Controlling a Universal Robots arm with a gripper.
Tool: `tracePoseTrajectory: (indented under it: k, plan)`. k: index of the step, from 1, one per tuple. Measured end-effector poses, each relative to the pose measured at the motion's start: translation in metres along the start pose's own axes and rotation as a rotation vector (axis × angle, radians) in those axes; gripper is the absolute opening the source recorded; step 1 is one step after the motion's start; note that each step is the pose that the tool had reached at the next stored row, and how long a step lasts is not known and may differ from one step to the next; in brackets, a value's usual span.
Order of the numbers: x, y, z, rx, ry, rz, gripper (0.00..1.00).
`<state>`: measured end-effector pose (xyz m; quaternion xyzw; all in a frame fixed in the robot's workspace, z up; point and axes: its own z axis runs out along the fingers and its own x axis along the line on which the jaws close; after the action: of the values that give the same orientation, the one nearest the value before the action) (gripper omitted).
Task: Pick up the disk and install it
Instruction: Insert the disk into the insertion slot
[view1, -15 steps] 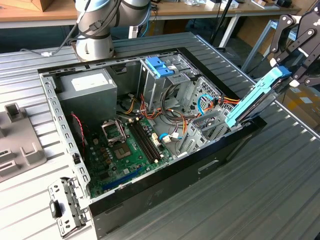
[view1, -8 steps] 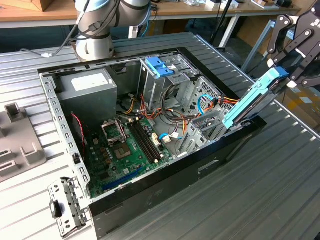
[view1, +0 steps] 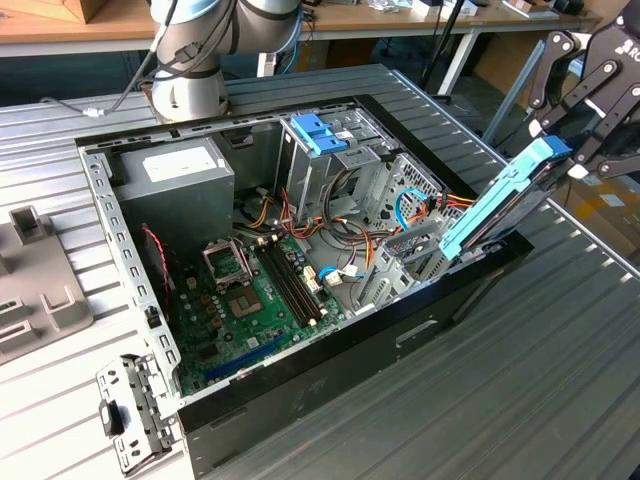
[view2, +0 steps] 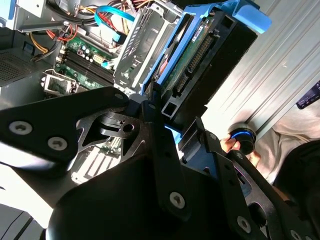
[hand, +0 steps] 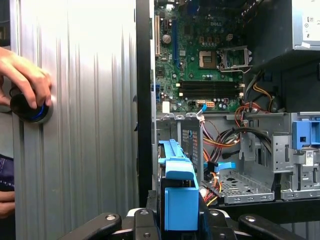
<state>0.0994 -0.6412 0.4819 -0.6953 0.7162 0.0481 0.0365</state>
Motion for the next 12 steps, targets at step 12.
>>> tracePoseTrajectory:
  k: [12]
  plan:
    - [0.0005,0.0114,0.0018,-0.0001,-0.0025,0.000,0.37]
